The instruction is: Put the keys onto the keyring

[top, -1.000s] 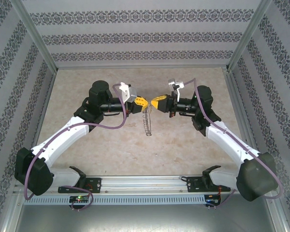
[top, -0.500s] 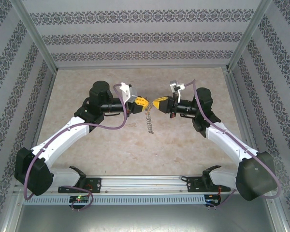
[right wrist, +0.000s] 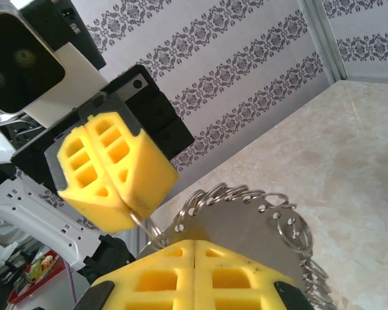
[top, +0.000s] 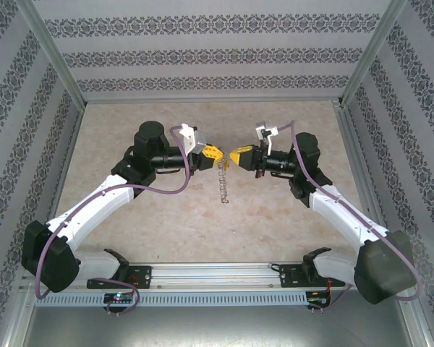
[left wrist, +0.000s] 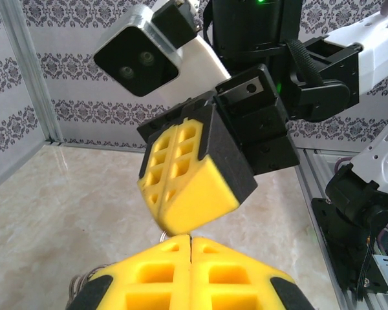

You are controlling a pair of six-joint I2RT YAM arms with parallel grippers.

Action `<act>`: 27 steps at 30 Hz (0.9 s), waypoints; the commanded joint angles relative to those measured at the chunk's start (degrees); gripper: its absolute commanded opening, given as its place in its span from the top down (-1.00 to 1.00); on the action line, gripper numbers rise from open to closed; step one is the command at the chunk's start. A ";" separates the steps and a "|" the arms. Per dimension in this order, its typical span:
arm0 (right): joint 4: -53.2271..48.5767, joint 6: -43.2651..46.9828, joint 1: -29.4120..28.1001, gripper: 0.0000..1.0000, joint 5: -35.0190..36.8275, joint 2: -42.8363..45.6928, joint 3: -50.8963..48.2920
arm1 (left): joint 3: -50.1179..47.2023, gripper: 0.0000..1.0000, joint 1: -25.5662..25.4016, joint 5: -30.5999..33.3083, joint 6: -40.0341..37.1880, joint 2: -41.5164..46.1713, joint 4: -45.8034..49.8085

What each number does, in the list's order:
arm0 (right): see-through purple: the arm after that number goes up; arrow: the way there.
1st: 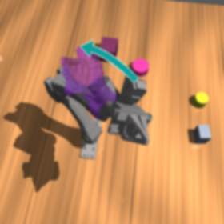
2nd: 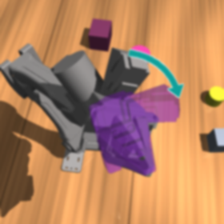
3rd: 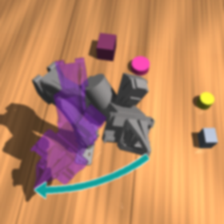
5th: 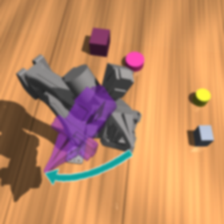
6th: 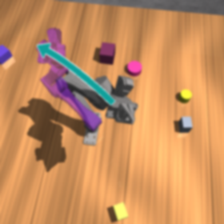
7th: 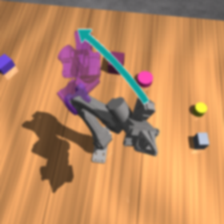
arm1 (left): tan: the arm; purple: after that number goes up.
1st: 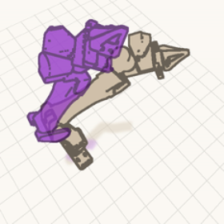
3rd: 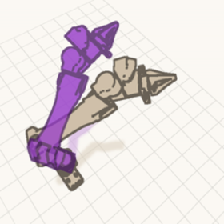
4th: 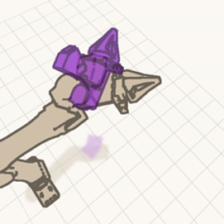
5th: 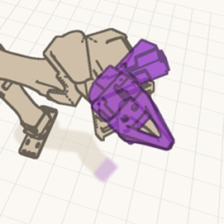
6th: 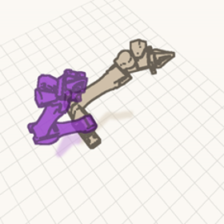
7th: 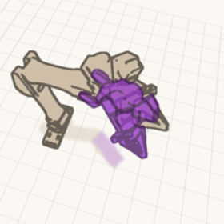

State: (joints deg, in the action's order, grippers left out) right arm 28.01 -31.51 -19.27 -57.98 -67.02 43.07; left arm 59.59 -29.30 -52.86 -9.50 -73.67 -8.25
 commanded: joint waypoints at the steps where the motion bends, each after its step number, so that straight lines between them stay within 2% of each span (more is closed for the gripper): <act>1: 0.12 0.82 0.80 1.00 -1.09 3.28 -0.96 | 1.64 1.00 -0.70 -0.40 -0.61 0.81 -3.09; 18: 1.38 0.73 -2.68 1.00 -1.29 0.08 2.76 | 2.02 1.00 -0.81 -0.71 -0.35 0.27 -2.82; 27: -1.71 2.41 -1.89 1.00 -0.03 1.36 2.19 | 2.11 1.00 -0.76 -0.93 0.00 -0.25 -3.34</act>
State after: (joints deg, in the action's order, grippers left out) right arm 26.87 -31.03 -21.52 -57.91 -67.11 44.27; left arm 59.59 -29.30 -52.88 -9.47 -73.67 -8.25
